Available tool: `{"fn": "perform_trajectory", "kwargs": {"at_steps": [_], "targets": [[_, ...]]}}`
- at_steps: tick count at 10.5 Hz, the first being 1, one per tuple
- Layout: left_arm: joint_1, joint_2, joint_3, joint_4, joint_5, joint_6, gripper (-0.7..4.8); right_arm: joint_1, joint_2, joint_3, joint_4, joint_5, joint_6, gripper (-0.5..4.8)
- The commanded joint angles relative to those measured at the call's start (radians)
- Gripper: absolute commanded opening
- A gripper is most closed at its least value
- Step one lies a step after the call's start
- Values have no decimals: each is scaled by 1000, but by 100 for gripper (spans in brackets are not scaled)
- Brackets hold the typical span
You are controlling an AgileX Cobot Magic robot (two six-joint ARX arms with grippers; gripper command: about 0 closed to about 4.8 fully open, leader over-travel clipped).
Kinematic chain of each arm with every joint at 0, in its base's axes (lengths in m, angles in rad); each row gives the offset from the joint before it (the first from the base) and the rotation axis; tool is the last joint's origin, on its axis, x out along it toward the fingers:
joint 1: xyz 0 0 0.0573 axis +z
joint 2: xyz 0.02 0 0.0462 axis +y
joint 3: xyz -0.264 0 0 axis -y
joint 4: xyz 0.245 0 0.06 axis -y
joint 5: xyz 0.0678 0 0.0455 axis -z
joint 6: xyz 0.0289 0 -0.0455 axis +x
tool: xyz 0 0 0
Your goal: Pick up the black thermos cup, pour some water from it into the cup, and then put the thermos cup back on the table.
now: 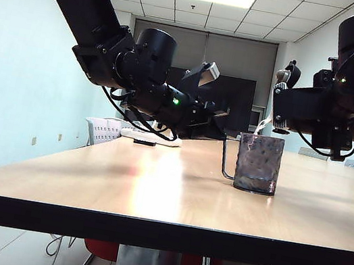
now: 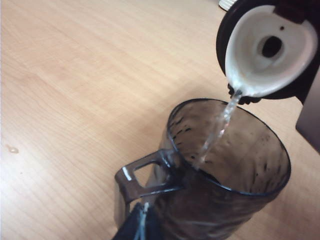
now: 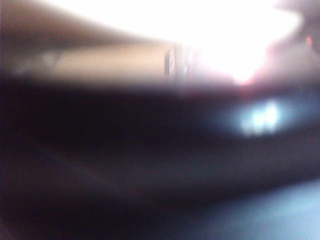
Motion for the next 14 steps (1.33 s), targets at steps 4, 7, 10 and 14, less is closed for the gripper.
{"fn": "perform_trajectory", "kwargs": {"at_steps": [4,7,10,14], "targets": [[-2,-2,5,5,7,1,-6,0,-16,13,69,5,43,175],[-2,-2,6,5,7,1,-6,0,-16,13,67,9,163,175],[-2,-3,6,5,7,1,-6,0,-16,12,101,59,363,175],[-2,-32,11,-4,0,1,-6,0,-41,12,245,193,764,180]]}}
